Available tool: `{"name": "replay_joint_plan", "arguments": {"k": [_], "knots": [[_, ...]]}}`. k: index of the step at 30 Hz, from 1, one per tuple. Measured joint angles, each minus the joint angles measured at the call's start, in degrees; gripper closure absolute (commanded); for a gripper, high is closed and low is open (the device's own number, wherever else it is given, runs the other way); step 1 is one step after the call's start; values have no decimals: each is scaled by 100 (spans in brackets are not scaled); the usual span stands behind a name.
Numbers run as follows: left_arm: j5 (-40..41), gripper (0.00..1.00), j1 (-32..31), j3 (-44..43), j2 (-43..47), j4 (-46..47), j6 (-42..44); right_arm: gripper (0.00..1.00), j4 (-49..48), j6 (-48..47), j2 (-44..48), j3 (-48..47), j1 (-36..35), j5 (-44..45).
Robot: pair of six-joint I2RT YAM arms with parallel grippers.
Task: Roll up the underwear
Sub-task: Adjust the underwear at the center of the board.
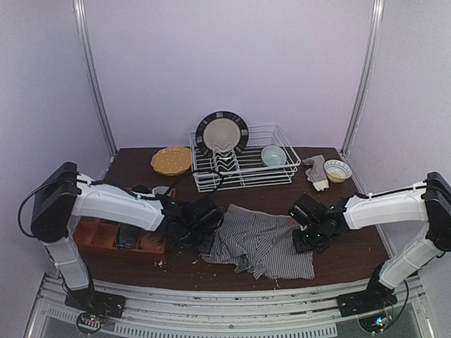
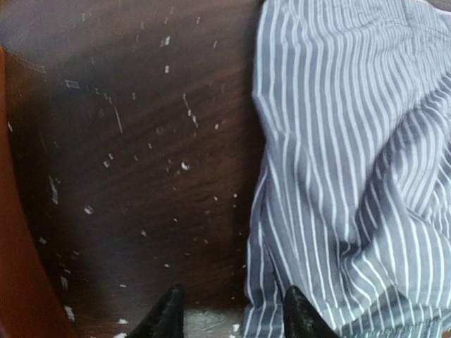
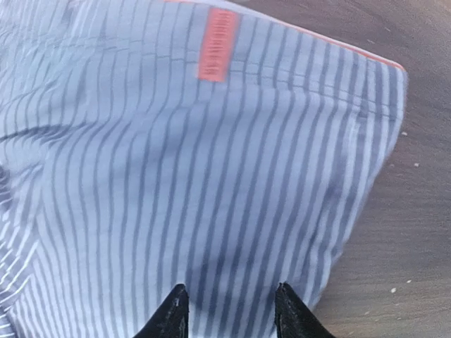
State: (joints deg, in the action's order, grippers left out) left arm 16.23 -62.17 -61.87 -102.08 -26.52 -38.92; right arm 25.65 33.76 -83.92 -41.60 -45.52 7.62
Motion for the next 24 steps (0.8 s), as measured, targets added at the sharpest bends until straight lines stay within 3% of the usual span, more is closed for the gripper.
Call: {"name": "replay_joint_plan", "arguments": {"k": [6, 24], "knots": [[-251, 99, -50, 0, -197, 105, 50, 61, -28, -57, 0, 118, 756, 39], [-149, 100, -922, 573, 256, -50, -431, 58, -195, -286, -442, -511, 1843, -68]]}}
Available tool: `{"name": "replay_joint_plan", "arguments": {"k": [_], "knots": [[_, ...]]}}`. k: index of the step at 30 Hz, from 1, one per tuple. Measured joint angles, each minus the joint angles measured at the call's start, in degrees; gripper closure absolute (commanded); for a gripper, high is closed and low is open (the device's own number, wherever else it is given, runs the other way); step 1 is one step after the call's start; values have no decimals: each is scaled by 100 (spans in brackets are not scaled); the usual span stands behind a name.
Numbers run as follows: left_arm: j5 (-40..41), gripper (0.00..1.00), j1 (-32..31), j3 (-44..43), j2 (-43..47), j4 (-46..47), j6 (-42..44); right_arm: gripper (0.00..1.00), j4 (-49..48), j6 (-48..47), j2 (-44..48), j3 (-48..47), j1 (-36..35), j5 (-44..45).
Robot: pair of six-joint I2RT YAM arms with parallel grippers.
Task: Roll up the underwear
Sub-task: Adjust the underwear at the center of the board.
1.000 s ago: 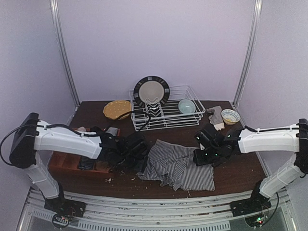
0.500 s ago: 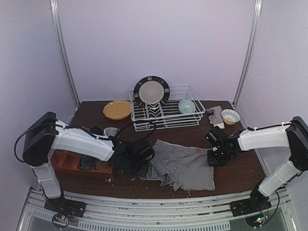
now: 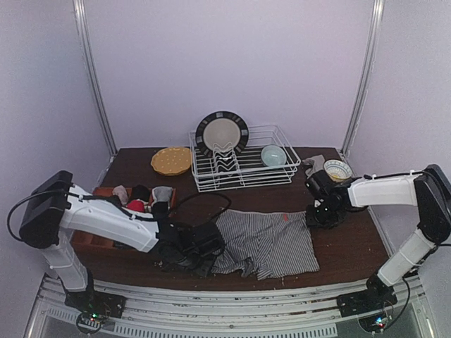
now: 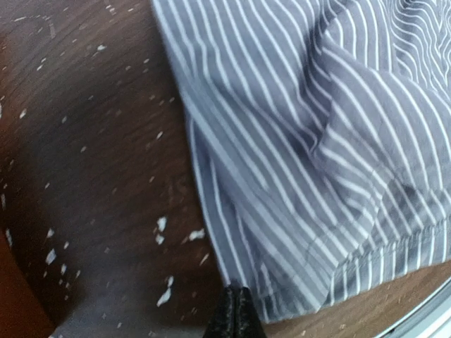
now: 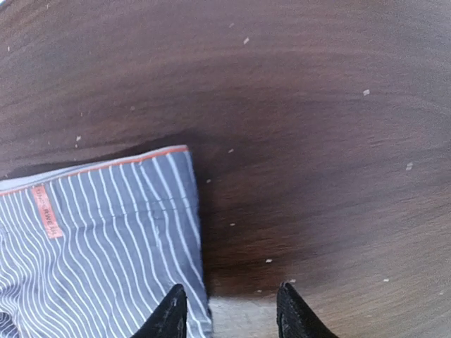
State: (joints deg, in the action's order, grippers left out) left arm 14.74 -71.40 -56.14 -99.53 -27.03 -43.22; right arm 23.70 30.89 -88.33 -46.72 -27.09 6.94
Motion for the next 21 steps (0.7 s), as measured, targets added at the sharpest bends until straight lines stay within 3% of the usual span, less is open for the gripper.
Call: {"name": "replay_joint_plan", "arguments": {"k": [1, 5, 8, 11, 17, 19, 21], "knots": [[13, 99, -13, 22, 70, -50, -22, 57, 39, -26, 70, -9, 22, 15], [136, 56, -22, 66, 522, -393, -105, 57, 225, -70, 664, 13, -114, -31], [192, 42, -22, 57, 883, -472, -55, 57, 269, -26, 1115, 52, -647, -39], [203, 39, -22, -151, 901, -566, 59, 57, 236, 96, 1169, 109, -1196, -101], [221, 39, -22, -1036, -125, -691, 247, 57, 234, 337, 782, 402, -1486, -74], [229, 44, -22, -1049, -369, -748, 245, 57, 234, 391, 743, 433, -1563, -66], [254, 56, -22, -1038, -520, -813, 232, 57, 212, 428, 723, 435, -1635, -59]]}}
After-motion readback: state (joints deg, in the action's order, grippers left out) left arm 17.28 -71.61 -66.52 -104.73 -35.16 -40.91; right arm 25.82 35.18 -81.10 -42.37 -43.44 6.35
